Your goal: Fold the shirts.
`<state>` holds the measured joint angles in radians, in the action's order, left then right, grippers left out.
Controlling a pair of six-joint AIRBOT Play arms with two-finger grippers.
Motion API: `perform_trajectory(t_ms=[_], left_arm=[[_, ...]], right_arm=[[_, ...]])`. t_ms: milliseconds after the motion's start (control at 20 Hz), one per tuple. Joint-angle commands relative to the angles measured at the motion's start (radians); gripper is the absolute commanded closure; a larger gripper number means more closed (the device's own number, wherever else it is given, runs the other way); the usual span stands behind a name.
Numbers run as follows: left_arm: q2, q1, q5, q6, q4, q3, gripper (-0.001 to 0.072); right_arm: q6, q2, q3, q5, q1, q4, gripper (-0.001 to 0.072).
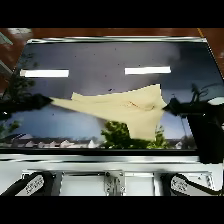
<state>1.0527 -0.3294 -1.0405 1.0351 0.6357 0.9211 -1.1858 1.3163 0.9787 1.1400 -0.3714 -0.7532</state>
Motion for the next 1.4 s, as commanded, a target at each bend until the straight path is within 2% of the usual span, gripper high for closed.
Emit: perform_trajectory(t_ms=[0,150,250,300,400,500,650,800,950,1100,1200,1250,1350], left_arm=[[-0.116,0.000,0.010,-0.002,0.077,0.355,0.0673],[-0.219,0.000,0.125,0.013,0.083,0.723,0.0673],[-0.279,0.000,0.205,0.157,0.082,0.877,0.0672],[-0.311,0.000,0.224,0.222,0.082,0.917,0.0672],[-0.380,-0.001,0.222,0.234,0.100,0.935,0.0672],[-0.439,-0.001,0.174,0.236,0.197,0.935,0.0672],[-0.486,-0.001,0.045,0.319,0.382,0.935,0.0672],[-0.484,0.000,-0.143,0.343,0.494,0.928,0.0671],[-0.480,0.000,-0.240,0.343,0.552,0.846,0.0671],[-0.472,0.000,-0.255,0.343,0.566,0.662,0.0671],[-0.449,0.000,-0.264,0.360,0.569,0.498,0.0671],[-0.427,0.000,-0.260,0.383,0.570,0.400,0.0671],[-0.353,0.000,-0.211,0.394,0.560,0.230,0.0671]], right_arm=[[0.069,-0.210,0.300,0.039,0.006,-0.004,0.0652],[0.074,-0.455,0.598,-0.167,0.007,-0.053,0.0652],[0.070,-0.588,0.728,-0.250,0.007,-0.151,0.0652],[0.060,-0.645,0.763,-0.253,0.007,-0.198,0.0652],[-0.014,-0.747,0.782,-0.244,0.006,-0.297,0.0652],[-0.095,-0.818,0.782,-0.187,0.007,-0.414,0.0652],[-0.116,-0.861,0.782,-0.043,0.007,-0.512,0.0652],[-0.116,-0.842,0.782,0.098,0.006,-0.552,0.0652],[-0.114,-0.760,0.781,0.182,0.007,-0.562,0.0652],[-0.126,-0.600,0.780,0.378,0.007,-0.496,0.0652],[-0.224,-0.456,0.740,0.568,0.007,-0.499,0.0653],[-0.240,-0.398,0.684,0.604,0.007,-0.498,0.0652],[-0.247,-0.298,0.523,0.520,0.008,-0.486,0.0653]])
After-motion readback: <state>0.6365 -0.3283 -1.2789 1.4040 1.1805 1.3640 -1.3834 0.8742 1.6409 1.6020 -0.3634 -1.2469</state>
